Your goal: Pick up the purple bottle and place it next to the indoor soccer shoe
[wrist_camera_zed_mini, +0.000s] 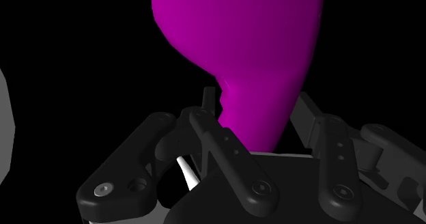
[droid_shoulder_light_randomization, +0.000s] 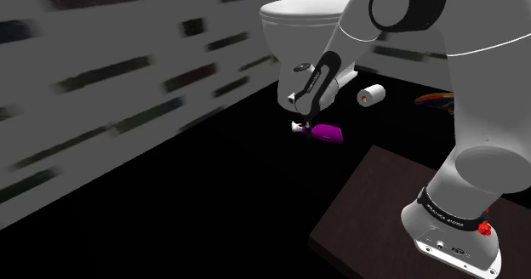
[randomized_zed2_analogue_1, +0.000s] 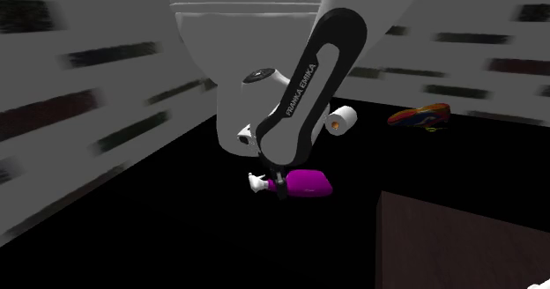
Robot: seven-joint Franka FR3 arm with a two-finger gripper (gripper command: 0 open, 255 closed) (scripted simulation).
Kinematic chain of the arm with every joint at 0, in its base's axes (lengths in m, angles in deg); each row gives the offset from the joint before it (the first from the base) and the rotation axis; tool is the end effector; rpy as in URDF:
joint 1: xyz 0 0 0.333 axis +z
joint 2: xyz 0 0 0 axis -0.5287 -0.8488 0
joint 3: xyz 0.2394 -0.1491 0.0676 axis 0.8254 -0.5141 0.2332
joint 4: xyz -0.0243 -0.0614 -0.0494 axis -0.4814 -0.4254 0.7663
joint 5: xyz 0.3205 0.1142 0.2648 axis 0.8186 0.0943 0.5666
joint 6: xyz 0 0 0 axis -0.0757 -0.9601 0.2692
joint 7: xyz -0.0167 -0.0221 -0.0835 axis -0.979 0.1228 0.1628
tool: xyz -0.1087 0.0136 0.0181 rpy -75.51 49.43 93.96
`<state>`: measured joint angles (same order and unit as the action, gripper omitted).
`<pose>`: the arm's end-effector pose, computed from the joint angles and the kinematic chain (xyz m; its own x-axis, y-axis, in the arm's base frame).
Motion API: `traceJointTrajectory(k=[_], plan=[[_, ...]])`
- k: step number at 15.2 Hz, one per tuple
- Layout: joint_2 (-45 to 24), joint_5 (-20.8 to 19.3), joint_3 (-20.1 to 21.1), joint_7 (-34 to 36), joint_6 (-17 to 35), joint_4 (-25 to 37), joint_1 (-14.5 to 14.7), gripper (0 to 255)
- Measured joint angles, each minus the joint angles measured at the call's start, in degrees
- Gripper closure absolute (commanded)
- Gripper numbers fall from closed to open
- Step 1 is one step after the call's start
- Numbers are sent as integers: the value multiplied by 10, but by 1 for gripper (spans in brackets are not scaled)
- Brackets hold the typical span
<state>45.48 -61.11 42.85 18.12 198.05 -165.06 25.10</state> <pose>0.5313 -0.1556 0.0756 0.8306 0.5339 -0.1583 0.5504 -0.8303 0.0874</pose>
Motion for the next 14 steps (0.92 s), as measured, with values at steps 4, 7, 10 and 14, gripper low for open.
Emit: traceJointTrajectory(k=[4,7,10,14], plan=[[29,0,-1,-3,-21,-8,1,255],[53,0,-1,-5,-40,-13,3,255],[71,0,-1,-11,-56,-14,1,255],[100,1,-2,-15,-82,-16,3,255]])
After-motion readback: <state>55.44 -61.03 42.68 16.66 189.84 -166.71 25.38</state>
